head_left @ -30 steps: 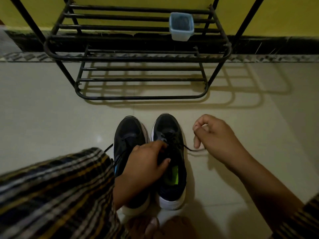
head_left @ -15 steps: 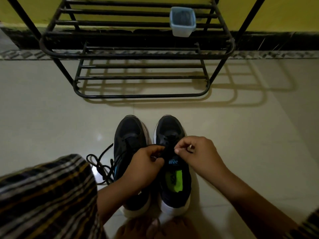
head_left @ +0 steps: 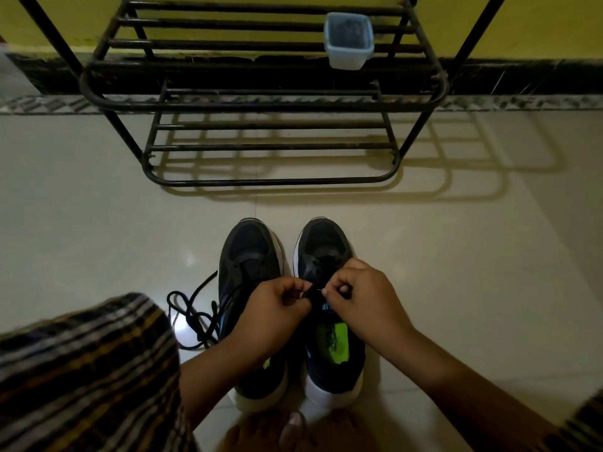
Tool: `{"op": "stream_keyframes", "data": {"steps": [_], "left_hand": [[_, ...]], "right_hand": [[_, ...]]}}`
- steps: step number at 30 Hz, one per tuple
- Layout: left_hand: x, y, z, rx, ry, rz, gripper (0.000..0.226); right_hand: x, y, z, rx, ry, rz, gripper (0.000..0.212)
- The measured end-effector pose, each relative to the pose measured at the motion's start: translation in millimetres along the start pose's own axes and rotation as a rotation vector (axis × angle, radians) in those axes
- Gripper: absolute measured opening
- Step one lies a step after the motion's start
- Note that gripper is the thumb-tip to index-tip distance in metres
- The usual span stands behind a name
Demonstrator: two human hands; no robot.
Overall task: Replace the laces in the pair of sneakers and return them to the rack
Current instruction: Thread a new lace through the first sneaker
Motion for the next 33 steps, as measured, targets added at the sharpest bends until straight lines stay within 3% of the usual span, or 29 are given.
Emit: {"op": "stream_keyframes", "data": {"steps": [13,17,21,23,26,29,33], "left_hand": [[-2,6,1,0.025,0.016,0.059,0.017],[-1,16,4,0.005,0.116,0.042,0.015],[0,18,8,0.028,0.156,0.025,0.02],[-4,14,14,0.076,0.207,0.049,0.02],[-13,9,28,0.156,0.227,0.118,0.021],[-26,9,39,0.133,-0.023,0.187,0.024],[-31,2,48,0.007,-0.468,0.15,0.025]], "right_hand": [[6,2,4,-0.038,0.027,0.001,0.011],[7,0,6,-0.068,0.027,0.012,0.005],[-10,-19,-13,-0.378,-0.123,0.089,0.017],[-5,-41,-23,-0.512,-0.159,-0.022,0.02],[22,-68,-14,-0.433,-0.163,-0.388,0.036],[36,-74,-6,-0.465,-0.309,-0.458,0.063],[39,-67,-10,-0.469,-0.349,-0.478,0.059]]}}
Point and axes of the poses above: each hand's wrist, its own y-axis towards the middle knuckle, its own x-axis out of the palm, z = x × y, the point moved 6 cm from there along y, towards the middle knuckle, and after that the axes turned 3 degrees about z, right-handed, at the moved point
